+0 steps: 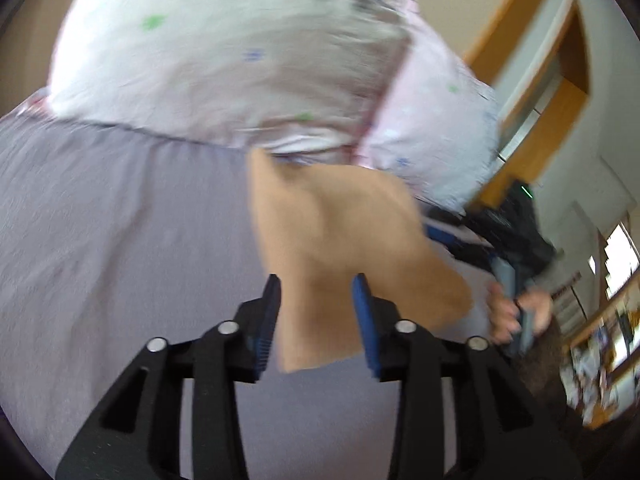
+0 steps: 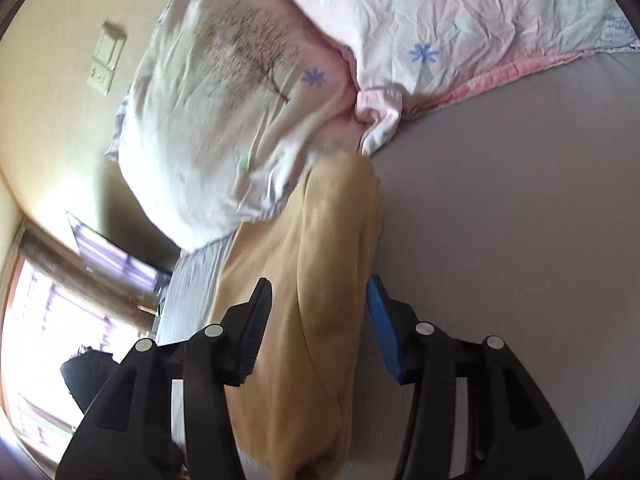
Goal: Fold small clothes
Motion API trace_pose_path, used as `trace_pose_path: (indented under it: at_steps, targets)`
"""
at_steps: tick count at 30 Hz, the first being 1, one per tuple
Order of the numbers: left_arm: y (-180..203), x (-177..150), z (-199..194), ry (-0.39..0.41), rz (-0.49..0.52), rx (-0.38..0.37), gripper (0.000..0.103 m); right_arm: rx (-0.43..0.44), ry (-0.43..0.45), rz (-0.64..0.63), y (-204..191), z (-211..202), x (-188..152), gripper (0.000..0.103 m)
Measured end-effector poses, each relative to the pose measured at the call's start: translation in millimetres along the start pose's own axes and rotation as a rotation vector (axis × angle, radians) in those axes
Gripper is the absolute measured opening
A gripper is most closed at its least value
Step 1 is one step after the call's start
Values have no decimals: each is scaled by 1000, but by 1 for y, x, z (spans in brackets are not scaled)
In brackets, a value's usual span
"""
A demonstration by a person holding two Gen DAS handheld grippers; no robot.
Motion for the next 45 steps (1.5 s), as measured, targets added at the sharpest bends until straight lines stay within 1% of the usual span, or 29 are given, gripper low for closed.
trace_pose_path:
  at_steps: [1,2,3,4,5,6,7,8,9,10,11,12,13,14,15,17,19,20,21,23,25,27,28,31,33,35,39,42,45]
  targets:
    - [10,2,7,-12,28,-18,43,-35,9,-32,-5,7,1,51]
    - [20,2,15,-30,55,-31,47,-76,21,-62,-6,14,2,51]
    - [28,1,25,-53,79,-38,50,-194,49,-121,-3,24,5,51]
    - [32,-1,31,-70,97,-38,51,-309,68,-156,11,26,12,53]
    - [33,-5,39,-99,117,-20,51,-394,76,-180,20,29,13,55]
    - [33,-7,42,-116,120,-11,51,-406,81,-184,25,25,11,55]
    - [34,-9,39,-120,115,-26,51,-394,99,-185,21,15,7,55]
    - [34,-10,33,-113,111,-45,54,-369,119,-193,14,4,3,58]
    - [34,-11,28,-105,108,-53,65,-326,139,-201,5,-12,-6,63]
    - [31,-12,19,-97,108,-44,73,-261,139,-206,-4,-27,-18,75]
    - [27,-13,10,-87,112,-8,85,-194,126,-209,-13,-34,-28,85]
    - [23,-14,2,-77,117,29,90,-100,97,-208,-22,-44,-43,89]
    - [22,-15,-2,-72,118,53,92,0,46,-200,-30,-52,-64,90]
    - [18,-18,-6,-73,118,77,95,51,11,-190,-38,-49,-73,90]
    - [16,-22,-9,-80,115,91,97,122,-54,-169,-41,-49,-92,90]
    - [15,-27,-8,-99,109,101,98,157,-135,-121,-36,-37,-108,91]
    - [13,-32,-6,-119,110,122,101,26,-148,-77,-10,-17,-109,90]
    - [12,-36,-5,-132,114,151,101,-23,-147,-50,0,-13,-108,87]
    - [11,-40,-6,-150,117,179,101,1,-142,-32,1,-17,-110,87]
    - [8,-48,-7,-186,122,240,101,16,-89,-78,-8,-37,-113,91]
    - [7,-56,-4,-210,112,248,101,-36,8,-154,-14,-57,-117,102]
    - [8,-62,0,-233,95,220,101,-122,90,-202,-11,-74,-124,102]
    - [9,-67,4,-255,91,217,101,-161,105,-212,-6,-77,-125,102]
    - [8,-72,12,-296,125,261,101,-371,143,-256,9,-68,-133,102]
    - [9,-77,17,-325,156,289,101,-459,165,-284,19,-63,-139,102]
    - [8,-80,22,-346,170,308,101,-492,157,-294,26,-60,-144,102]
    - [-4,-88,28,-409,183,397,101,-582,129,-318,40,-43,-158,102]
    - [-8,-89,29,-417,177,400,101,-612,129,-341,40,-44,-169,102]
    - [-9,-88,29,-420,172,401,101,-616,120,-353,39,-42,-173,102]
Point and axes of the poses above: each gripper's, at about its wrist camera, not at the fingertips, and z roughly the way its jaws point, y to its right, x to its top, the point moved 10 cm from there along z, roughly the way its jaws point, and after that the axes turned 14 degrees about z, right-handed, at the moved point
